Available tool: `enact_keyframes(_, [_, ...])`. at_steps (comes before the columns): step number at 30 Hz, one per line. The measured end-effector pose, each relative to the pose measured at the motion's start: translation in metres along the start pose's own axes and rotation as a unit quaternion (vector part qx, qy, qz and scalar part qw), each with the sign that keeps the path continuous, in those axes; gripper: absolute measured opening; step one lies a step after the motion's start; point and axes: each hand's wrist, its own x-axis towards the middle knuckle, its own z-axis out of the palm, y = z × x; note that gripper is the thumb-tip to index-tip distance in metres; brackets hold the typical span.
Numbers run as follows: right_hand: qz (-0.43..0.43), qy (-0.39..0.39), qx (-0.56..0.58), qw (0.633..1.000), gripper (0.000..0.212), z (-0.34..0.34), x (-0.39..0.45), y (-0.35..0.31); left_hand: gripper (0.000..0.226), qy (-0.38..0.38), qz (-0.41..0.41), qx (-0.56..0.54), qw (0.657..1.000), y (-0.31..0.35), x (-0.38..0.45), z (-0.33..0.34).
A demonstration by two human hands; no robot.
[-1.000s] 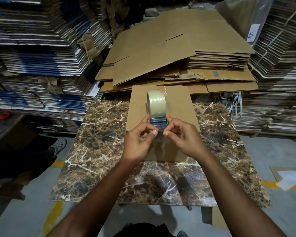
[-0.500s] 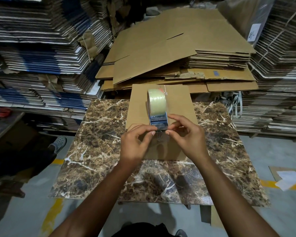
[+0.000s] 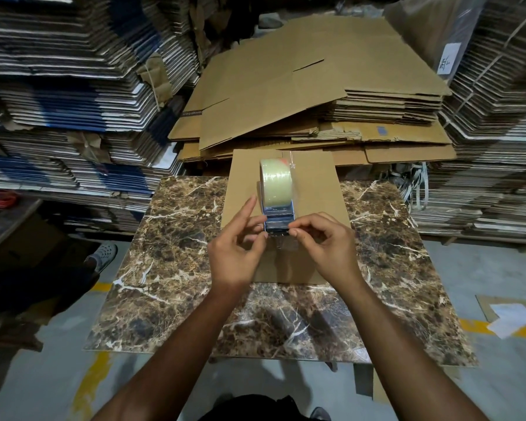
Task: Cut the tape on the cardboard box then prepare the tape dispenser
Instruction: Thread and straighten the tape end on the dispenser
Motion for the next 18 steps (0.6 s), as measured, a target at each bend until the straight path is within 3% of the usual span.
enact_keyframes(8, [0.000, 0.006, -0.006, 1.000, 0.006, 0.001, -0.002, 0.002, 0.021, 0.009, -0.010, 0.026, 1.000, -0.005, 0.002, 0.003])
enact_keyframes(14, [0.071, -0.002, 0.056, 0.996, 0.020, 0.001, 0.000, 0.001, 0.014, -0.002, -0.023, 0.014, 1.000, -0.010, 0.001, 0.004])
enact_keyframes(18, [0.082, -0.009, 0.053, 0.995, 0.010, -0.001, 0.003, 0.001, 0.010, -0.002, -0.035, 0.002, 0.999, -0.013, 0.000, 0.005])
